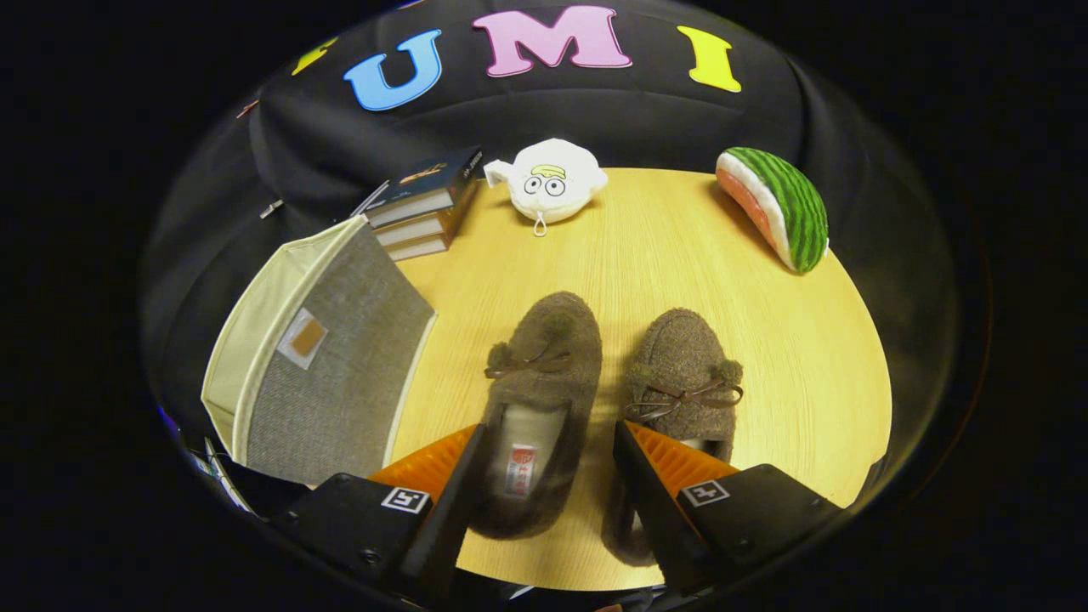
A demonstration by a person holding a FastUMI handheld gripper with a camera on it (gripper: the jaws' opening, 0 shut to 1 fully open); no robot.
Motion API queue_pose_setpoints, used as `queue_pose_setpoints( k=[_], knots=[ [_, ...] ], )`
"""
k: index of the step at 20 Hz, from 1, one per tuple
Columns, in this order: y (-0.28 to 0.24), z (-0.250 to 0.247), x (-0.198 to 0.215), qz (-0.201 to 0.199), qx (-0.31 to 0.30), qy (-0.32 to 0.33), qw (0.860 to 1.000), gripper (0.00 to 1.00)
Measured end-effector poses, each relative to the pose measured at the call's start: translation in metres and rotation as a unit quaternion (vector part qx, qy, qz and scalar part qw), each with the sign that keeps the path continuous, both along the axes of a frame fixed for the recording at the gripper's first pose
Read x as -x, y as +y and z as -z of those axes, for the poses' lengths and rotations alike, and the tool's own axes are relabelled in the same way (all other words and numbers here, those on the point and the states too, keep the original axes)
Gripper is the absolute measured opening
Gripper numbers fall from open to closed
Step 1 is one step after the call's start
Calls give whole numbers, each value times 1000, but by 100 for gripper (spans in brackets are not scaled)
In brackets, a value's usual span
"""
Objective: Open the storage box then place both shoes into the box .Put the left shoe in first, then the right shoe, with the right side of both shoes facing outward in a uniform manner.
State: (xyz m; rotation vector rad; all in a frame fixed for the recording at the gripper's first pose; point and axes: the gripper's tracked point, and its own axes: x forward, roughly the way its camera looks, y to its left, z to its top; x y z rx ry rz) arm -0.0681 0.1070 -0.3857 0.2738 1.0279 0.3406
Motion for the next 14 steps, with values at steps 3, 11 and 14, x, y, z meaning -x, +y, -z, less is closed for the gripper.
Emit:
queue_pose_setpoints(
  k=[3,11,14],
  knots=[
    [5,14,-17,7,-1,-2,1000,77],
    [1,40,-35,62,27,32,997,22],
    [0,30,-35,94,8,52,994,14]
  ],
)
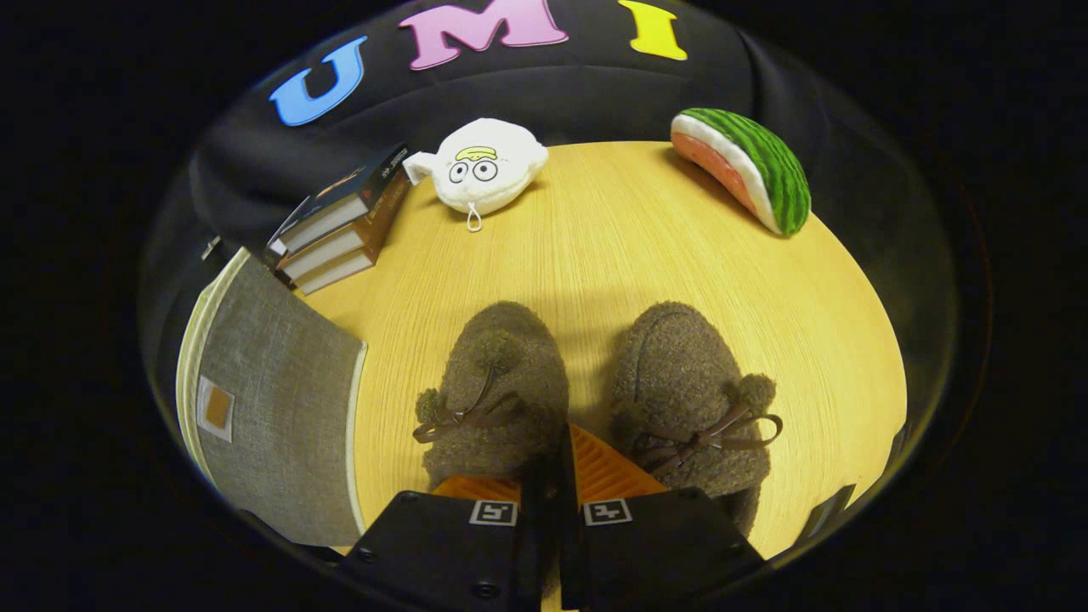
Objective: Open the storage box then place both shoes into the box .Put the left shoe in first, then the right shoe, with the right side of both shoes facing outward in a uniform manner.
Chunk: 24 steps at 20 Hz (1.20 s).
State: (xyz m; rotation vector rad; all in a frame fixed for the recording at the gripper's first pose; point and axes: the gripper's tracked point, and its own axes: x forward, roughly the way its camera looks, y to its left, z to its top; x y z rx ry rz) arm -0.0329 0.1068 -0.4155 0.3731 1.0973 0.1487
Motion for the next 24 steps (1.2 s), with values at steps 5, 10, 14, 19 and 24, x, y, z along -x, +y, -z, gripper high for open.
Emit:
queue_pose_setpoints(
  k=[5,10,14,19,24],
  knots=[
    [-1,-55,-4,27,-22,-22,999,13],
    [10,-142,-11,38,-39,-65,996,13],
    [45,-207,-13,42,-72,-78,993,13],
    [122,-243,-1,8,-119,-46,992,13],
    [197,-233,15,-22,-124,-8,992,13]
  ],
)
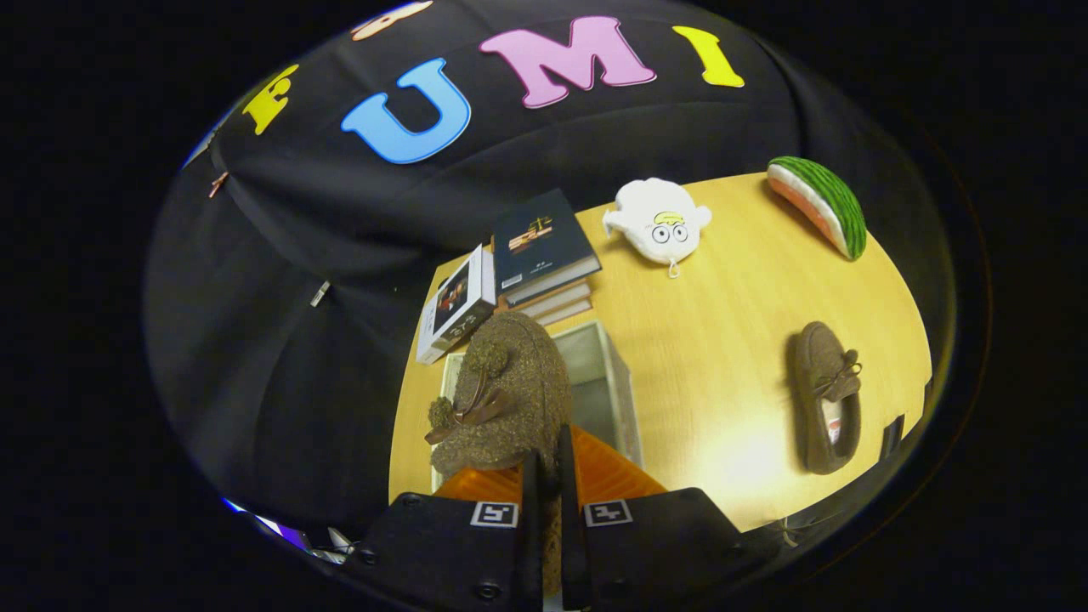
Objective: Open the storage box then place both shoes into the box .Put the left shoe in first, then the right shoe, with the right side of both shoes facing outward in a uniform manner.
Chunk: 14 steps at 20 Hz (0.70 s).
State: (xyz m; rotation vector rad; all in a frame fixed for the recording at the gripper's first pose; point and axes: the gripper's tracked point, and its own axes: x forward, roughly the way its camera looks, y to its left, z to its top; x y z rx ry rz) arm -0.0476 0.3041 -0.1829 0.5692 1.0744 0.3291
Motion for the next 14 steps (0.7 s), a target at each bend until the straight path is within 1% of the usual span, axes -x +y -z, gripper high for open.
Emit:
queue_pose_setpoints(
  k=[3,6,12,14],
  knots=[
    [33,15,3,-12,11,11,1000,13],
    [53,29,3,-17,23,20,999,13],
    [69,55,-4,-11,41,37,998,14],
    [77,62,-2,-21,42,45,998,14]
  ],
)
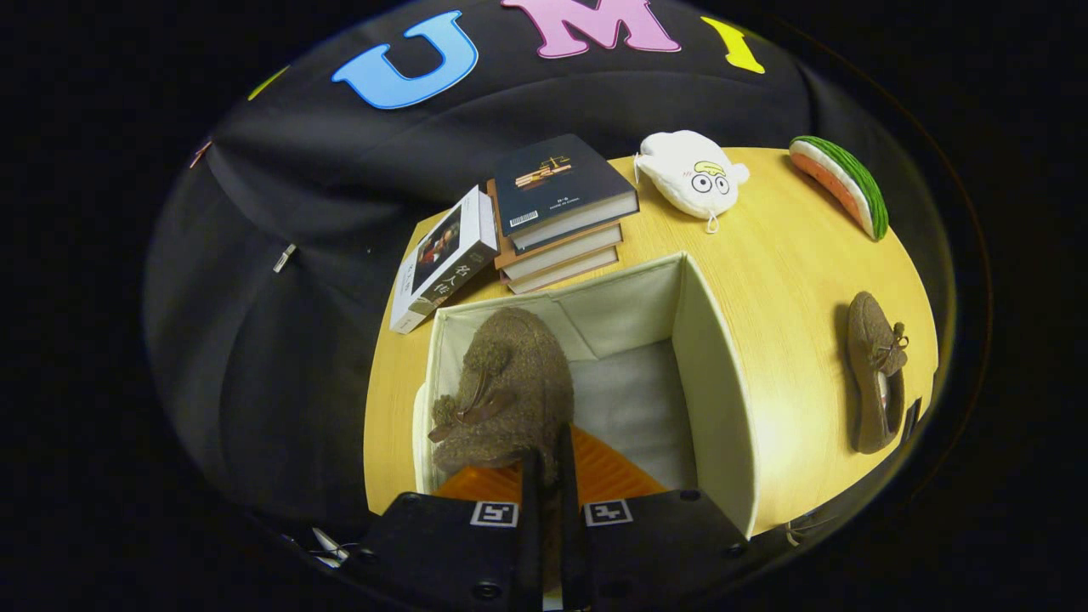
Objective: Open the storage box then place both shoes into the box .Put the left shoe in first, then the right shoe, with the right side of both shoes facing outward in a uniform manner.
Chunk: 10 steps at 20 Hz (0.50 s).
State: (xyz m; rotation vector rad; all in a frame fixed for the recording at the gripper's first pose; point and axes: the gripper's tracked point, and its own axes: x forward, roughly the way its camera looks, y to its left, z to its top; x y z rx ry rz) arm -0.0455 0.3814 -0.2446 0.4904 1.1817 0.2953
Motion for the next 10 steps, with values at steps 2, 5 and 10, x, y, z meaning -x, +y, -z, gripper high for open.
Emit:
queue_pose_setpoints(
  k=[2,5,10],
  knots=[
    [5,7,3,-9,7,4,1000,14],
    [14,13,7,-27,0,12,1000,15],
    [27,16,29,-75,-37,43,996,72]
  ],
)
